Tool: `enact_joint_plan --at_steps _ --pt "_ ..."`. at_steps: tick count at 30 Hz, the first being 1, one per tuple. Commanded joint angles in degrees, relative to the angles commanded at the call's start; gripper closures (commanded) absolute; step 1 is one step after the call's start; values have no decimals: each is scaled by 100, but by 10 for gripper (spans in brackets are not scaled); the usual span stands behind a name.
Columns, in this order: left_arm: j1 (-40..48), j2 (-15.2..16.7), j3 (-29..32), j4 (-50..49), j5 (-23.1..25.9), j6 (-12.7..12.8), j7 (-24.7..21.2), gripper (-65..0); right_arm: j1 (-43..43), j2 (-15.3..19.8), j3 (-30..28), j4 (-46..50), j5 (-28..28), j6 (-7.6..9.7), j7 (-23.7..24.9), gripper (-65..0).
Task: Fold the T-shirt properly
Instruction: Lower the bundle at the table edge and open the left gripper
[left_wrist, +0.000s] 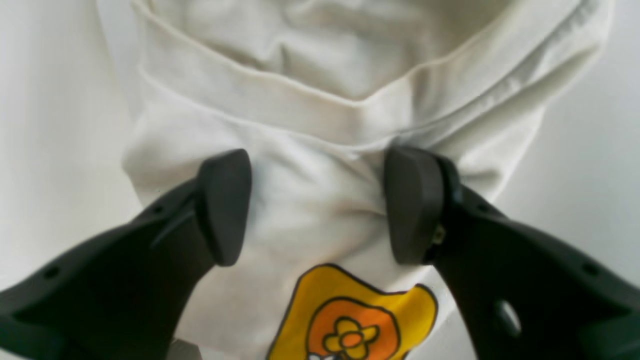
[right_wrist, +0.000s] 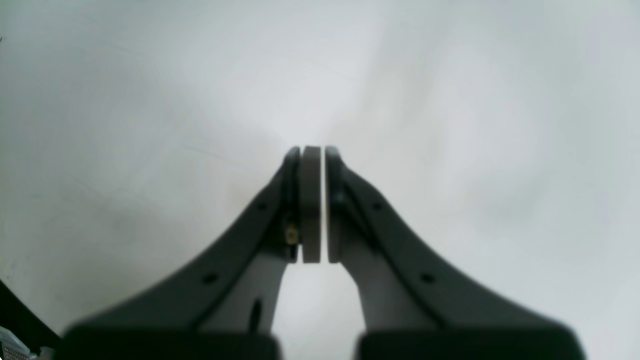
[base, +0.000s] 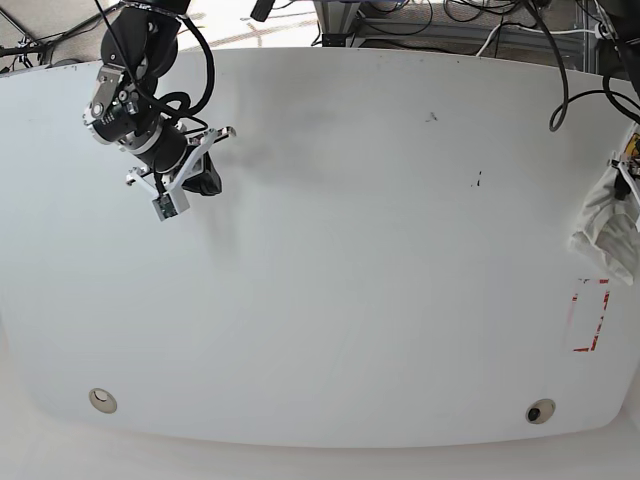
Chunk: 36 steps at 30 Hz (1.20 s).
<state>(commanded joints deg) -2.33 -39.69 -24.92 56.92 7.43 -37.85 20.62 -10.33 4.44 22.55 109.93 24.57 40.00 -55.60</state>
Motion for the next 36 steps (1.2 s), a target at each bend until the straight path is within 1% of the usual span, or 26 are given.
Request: enact_joint_plan --at_steps 1,3,5,9,11,13,16,20,23,26,28,31,34,36 --pt "62 9 -114 18 -26 -18 0 -393 0 0 0 35 0 0 0 -8" --pt "237 9 -457 246 -299 -215 0 -393 -18 -26 0 132 0 0 0 -8" --pt "422 9 -695 527 -580 -215 18 -393 -114 -35 -9 193 0 0 0 -8" --pt "651 0 -976 1196 -1064 -215 352 -393 -176 -35 -18 220 0 0 9 -8" --pt "659 -9 -1108 1310 -1257 -215 396 -393 -193 -44 -18 229 0 0 9 -8" --pt "642 -9 -1301 1275 -1319 -215 396 -393 -202 -44 -18 229 0 0 9 -8" --pt "624 -9 -1591 818 -1319 -215 316 -392 -273 -53 -26 229 0 0 26 -6" --pt "334 -26 -1714 185 -1319 -215 0 -392 -316 -132 9 229 -9 0 35 -6" --pt "281 -35 -1723 -352 -1345 -211 -281 -392 -369 -132 9 229 -26 0 35 -6" --pt "273 -35 -1679 -774 -1327 -35 -615 -392 -413 -132 9 229 -18 0 44 -6" --pt "273 -26 -1644 -1108 -1319 149 -809 -392 -501 -141 9 229 -26 0 44 -6" --pt "211 -18 -1451 -1538 -1354 360 -879 -392 -624 -158 9 229 -9 0 44 -6" --pt "97 9 -1363 -1908 -1354 431 -879 -392 -712 -158 9 229 -18 0 53 -6" --pt "88 132 -1389 -2119 -1354 431 -870 -392 -782 -158 9 229 -9 0 141 -6"
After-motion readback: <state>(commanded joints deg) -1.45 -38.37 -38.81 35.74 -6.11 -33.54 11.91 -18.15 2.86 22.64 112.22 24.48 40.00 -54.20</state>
